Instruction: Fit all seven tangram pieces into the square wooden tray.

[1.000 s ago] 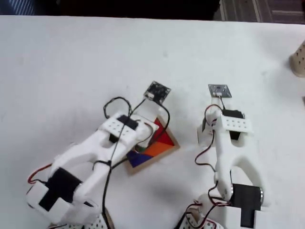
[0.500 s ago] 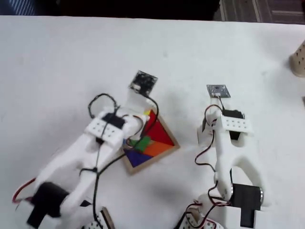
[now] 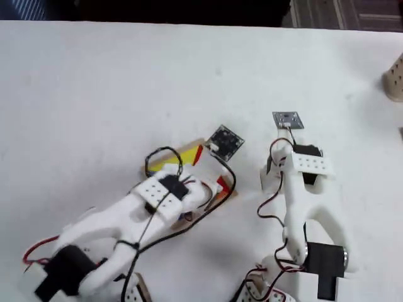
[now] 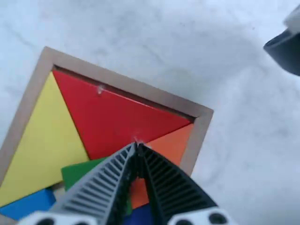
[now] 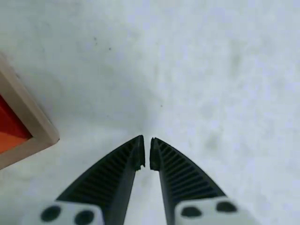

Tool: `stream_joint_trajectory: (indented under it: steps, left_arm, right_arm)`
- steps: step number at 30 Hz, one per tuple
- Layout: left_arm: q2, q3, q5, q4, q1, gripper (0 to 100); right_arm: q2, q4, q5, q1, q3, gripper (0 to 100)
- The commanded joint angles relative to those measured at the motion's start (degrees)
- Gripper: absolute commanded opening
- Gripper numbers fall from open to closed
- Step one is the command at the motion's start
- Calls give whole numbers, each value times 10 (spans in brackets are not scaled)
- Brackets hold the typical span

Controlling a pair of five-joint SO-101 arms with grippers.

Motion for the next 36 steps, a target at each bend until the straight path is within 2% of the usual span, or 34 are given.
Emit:
stream_joint_trajectory:
  steps: [1,6,19,24,31,36]
  left_arm:
    - [44,-47,1,-19,-23,23]
    - [40,-44,1,-13,-44,23]
    - [-20,-35,-4,106,-59,23]
    - [-24,-14,-4,105,-61,24]
    - [-26,-37,-1,109,-97,24]
    - [-49,-37,-1,110,-93,23]
  right_arm:
    - [-22,-7,9,4,-3,22]
    - [-22,-7,9,4,-3,22]
    - [-22,-7,9,4,-3,22]
    - [-22,-7,10,4,-3,22]
    - [-22,-7,10,4,-3,22]
    - [-22,-7,10,4,-3,22]
